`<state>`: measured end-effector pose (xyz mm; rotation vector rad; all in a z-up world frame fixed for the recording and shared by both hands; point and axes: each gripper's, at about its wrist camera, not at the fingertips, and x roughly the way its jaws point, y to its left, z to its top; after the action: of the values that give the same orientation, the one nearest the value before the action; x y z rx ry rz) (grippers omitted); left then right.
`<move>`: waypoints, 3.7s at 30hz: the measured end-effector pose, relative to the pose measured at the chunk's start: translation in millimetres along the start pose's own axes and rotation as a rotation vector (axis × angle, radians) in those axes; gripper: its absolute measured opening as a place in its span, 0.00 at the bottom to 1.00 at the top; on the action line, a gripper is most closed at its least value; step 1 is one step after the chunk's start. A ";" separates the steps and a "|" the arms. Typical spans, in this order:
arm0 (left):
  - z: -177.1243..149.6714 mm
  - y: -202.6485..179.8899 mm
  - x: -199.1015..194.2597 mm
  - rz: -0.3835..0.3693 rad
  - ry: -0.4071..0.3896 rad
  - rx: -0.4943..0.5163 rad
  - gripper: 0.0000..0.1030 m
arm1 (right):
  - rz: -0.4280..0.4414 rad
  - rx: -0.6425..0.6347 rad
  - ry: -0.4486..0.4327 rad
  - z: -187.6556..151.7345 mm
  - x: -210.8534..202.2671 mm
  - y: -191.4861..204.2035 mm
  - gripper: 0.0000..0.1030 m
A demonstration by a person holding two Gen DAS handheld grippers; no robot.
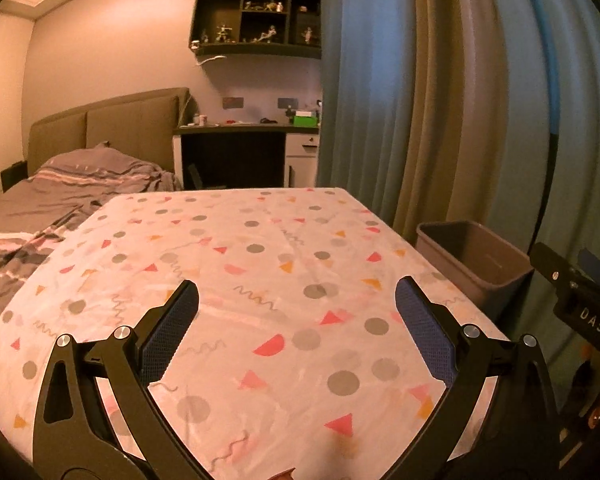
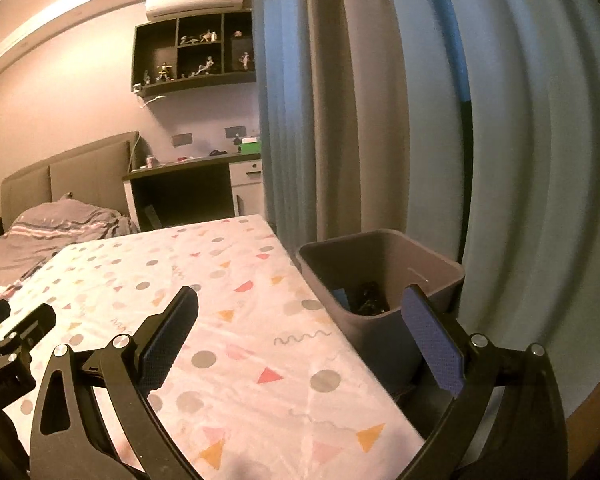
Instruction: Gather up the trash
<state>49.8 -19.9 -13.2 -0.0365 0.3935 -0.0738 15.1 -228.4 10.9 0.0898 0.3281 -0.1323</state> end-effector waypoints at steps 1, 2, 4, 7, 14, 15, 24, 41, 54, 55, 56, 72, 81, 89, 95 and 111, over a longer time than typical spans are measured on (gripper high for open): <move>-0.9 2.1 -2.2 0.001 -0.001 -0.003 0.94 | 0.006 -0.005 0.000 -0.5 -1.3 2.6 0.94; -1.9 4.0 -3.9 0.002 0.002 -0.008 0.94 | 0.009 -0.009 -0.002 -1.1 -3.1 4.8 0.94; -2.9 6.5 -4.6 0.000 0.007 -0.017 0.94 | 0.013 -0.023 -0.007 -1.9 -6.5 9.7 0.94; -4.8 8.8 -7.4 0.003 0.008 -0.019 0.94 | 0.024 -0.030 -0.007 -2.1 -9.5 14.0 0.94; -6.6 8.5 -11.9 -0.011 0.003 -0.017 0.94 | 0.038 -0.042 -0.008 -4.6 -13.9 18.3 0.94; -6.8 8.4 -12.1 -0.010 0.003 -0.018 0.94 | 0.041 -0.044 -0.008 -4.9 -14.4 19.0 0.94; -6.1 7.1 -13.3 0.006 0.005 -0.022 0.94 | 0.055 -0.056 -0.009 -5.4 -14.2 22.9 0.94; -5.6 9.4 -14.5 0.019 0.005 -0.022 0.94 | 0.058 -0.057 -0.012 -6.0 -15.2 25.0 0.94; -5.2 9.3 -14.4 0.019 0.005 -0.024 0.94 | 0.058 -0.057 -0.011 -6.7 -15.6 26.0 0.94; -5.2 9.1 -14.4 0.020 0.005 -0.024 0.94 | 0.059 -0.056 -0.011 -6.7 -15.7 26.0 0.94; -5.1 8.9 -14.5 0.020 0.004 -0.024 0.94 | 0.058 -0.056 -0.012 -6.7 -15.6 26.1 0.94; -5.0 9.5 -15.6 0.018 0.002 -0.023 0.94 | 0.060 -0.055 -0.012 -6.9 -15.5 26.6 0.94; -4.6 9.7 -15.7 0.017 0.002 -0.022 0.94 | 0.058 -0.056 -0.012 -7.2 -14.8 26.7 0.94; -4.4 9.8 -15.6 0.017 0.004 -0.023 0.94 | 0.058 -0.055 -0.012 -7.2 -14.7 27.0 0.94; -4.5 8.5 -16.0 0.008 0.008 -0.025 0.94 | 0.058 -0.055 -0.010 -7.1 -14.5 26.5 0.94; -5.1 -2.6 -20.0 -0.011 -0.009 0.010 0.82 | 0.055 -0.050 -0.011 -6.9 -15.8 28.2 0.94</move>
<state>29.2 -21.0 -10.2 -0.0288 0.3835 -0.0868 2.1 -198.0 11.4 0.0484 0.3178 -0.0701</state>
